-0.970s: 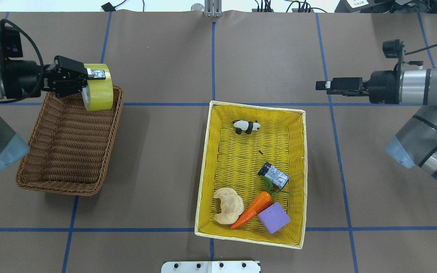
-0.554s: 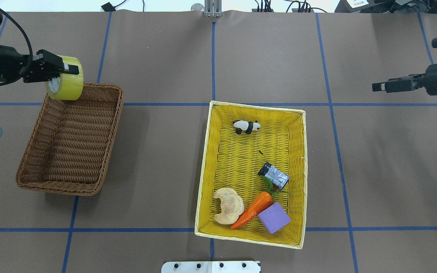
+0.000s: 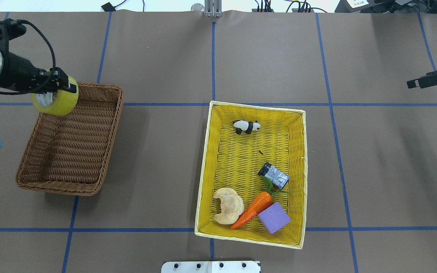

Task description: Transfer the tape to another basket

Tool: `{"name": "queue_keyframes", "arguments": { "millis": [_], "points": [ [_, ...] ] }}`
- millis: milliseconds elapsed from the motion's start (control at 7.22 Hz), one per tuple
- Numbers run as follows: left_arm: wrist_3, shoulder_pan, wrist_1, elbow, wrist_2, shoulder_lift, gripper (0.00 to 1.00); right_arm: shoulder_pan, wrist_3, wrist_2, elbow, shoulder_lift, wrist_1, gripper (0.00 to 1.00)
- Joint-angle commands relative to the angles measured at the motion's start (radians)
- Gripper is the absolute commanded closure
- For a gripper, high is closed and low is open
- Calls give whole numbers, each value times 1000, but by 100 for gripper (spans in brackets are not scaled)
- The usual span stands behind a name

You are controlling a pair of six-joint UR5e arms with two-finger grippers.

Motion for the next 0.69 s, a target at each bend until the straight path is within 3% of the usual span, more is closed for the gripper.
{"name": "queue_keyframes", "arguments": {
  "millis": [0, 277, 554],
  "points": [
    [49, 130, 361, -117, 114, -20, 100, 25, -138, 23, 2, 0, -195, 1],
    [172, 133, 406, -86, 120, -30, 100, 56, -278, 31, 35, 6, -388, 1],
    [180, 135, 398, 18, 105, -97, 100, 61, -368, 26, 109, 33, -630, 1]
  ]
}}
